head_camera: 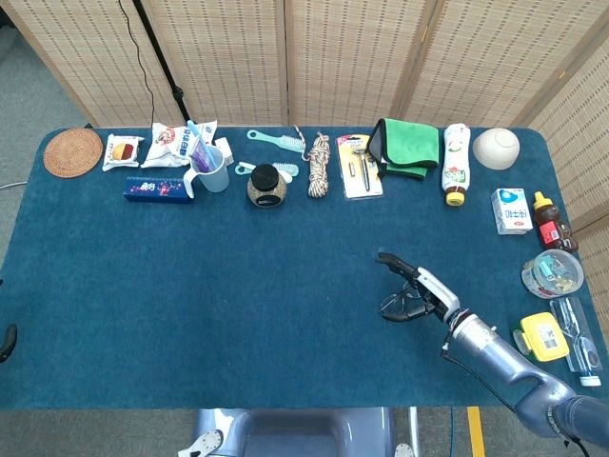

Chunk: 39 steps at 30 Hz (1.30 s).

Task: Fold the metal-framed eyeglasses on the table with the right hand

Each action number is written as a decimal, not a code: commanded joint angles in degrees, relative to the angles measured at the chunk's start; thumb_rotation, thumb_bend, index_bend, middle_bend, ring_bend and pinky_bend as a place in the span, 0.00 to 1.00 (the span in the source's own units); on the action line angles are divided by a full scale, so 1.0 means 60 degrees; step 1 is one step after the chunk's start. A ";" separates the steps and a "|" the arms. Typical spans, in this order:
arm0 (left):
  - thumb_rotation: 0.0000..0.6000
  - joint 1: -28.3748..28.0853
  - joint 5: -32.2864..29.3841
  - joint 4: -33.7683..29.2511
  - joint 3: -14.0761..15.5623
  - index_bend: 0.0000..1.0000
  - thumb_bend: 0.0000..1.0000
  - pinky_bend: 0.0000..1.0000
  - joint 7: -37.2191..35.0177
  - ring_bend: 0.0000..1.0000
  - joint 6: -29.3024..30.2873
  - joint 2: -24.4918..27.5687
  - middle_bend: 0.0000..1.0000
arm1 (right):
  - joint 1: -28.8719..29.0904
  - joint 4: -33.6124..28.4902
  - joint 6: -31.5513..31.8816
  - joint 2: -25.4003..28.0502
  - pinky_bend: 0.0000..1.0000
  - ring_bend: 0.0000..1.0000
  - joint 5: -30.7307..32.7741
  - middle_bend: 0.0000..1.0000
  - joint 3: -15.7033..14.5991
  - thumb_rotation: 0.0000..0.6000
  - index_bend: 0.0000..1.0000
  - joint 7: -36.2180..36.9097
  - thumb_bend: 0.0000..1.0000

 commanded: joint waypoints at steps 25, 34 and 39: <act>0.79 0.0071 -0.0023 0.0843 0.0142 0.21 0.41 0.14 -0.0248 0.15 -0.0144 -0.0777 0.11 | -0.2552 -0.3883 0.2919 0.1620 0.00 0.00 0.2746 0.06 0.0833 1.00 0.21 -1.3494 0.00; 0.79 0.0170 0.0103 0.0985 0.0194 0.23 0.41 0.14 -0.0278 0.15 0.0023 -0.0971 0.11 | -0.3717 -0.4438 0.4372 0.1754 0.00 0.00 0.2699 0.07 0.0722 1.00 0.22 -1.5300 0.00; 0.79 0.0206 0.0120 0.1034 0.0244 0.23 0.41 0.14 -0.0343 0.15 0.0003 -0.1048 0.11 | -0.4248 -0.4617 0.4858 0.1908 0.00 0.00 0.2676 0.08 0.0725 1.00 0.23 -1.5571 0.00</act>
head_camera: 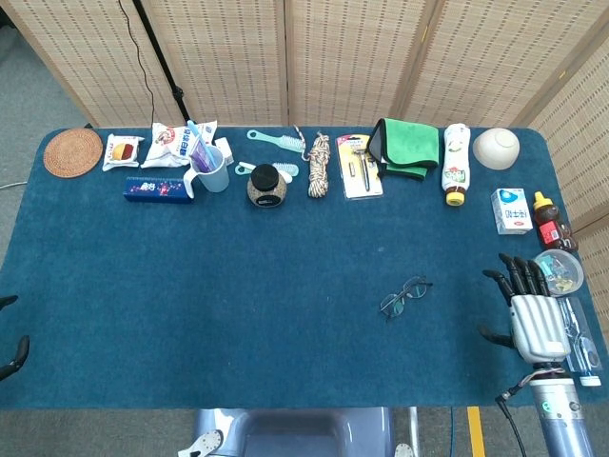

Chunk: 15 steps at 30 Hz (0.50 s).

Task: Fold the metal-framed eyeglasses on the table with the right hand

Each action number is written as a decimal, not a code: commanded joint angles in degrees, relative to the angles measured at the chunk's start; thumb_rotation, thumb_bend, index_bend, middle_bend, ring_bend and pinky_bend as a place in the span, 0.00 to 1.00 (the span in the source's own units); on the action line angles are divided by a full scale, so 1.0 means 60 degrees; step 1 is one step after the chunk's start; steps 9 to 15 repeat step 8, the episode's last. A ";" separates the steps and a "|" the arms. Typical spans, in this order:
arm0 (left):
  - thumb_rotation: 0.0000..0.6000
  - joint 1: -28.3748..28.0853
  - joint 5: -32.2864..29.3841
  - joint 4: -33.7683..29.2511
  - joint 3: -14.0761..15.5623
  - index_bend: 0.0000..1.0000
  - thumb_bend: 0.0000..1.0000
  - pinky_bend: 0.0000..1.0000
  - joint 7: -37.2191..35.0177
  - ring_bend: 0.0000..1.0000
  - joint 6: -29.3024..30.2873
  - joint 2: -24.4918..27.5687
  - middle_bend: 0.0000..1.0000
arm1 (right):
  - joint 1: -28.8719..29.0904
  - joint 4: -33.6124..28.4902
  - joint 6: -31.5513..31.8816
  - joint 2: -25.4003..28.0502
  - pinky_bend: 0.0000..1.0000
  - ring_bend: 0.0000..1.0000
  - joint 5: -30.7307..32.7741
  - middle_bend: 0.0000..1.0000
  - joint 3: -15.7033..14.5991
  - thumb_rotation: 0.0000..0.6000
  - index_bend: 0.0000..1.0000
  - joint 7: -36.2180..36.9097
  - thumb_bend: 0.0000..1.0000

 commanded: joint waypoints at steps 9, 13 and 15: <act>0.79 -0.0024 0.0033 0.0072 -0.0012 0.23 0.41 0.14 -0.0048 0.15 -0.0044 -0.0057 0.11 | -0.0561 -0.0268 0.0311 0.0247 0.00 0.00 -0.0169 0.08 0.0173 1.00 0.23 -0.0363 0.00; 0.79 -0.0024 0.0033 0.0072 -0.0012 0.23 0.41 0.14 -0.0048 0.15 -0.0044 -0.0057 0.11 | -0.0561 -0.0268 0.0311 0.0247 0.00 0.00 -0.0169 0.08 0.0173 1.00 0.23 -0.0363 0.00; 0.79 -0.0024 0.0033 0.0072 -0.0012 0.23 0.41 0.14 -0.0048 0.15 -0.0044 -0.0057 0.11 | -0.0561 -0.0268 0.0311 0.0247 0.00 0.00 -0.0169 0.08 0.0173 1.00 0.23 -0.0363 0.00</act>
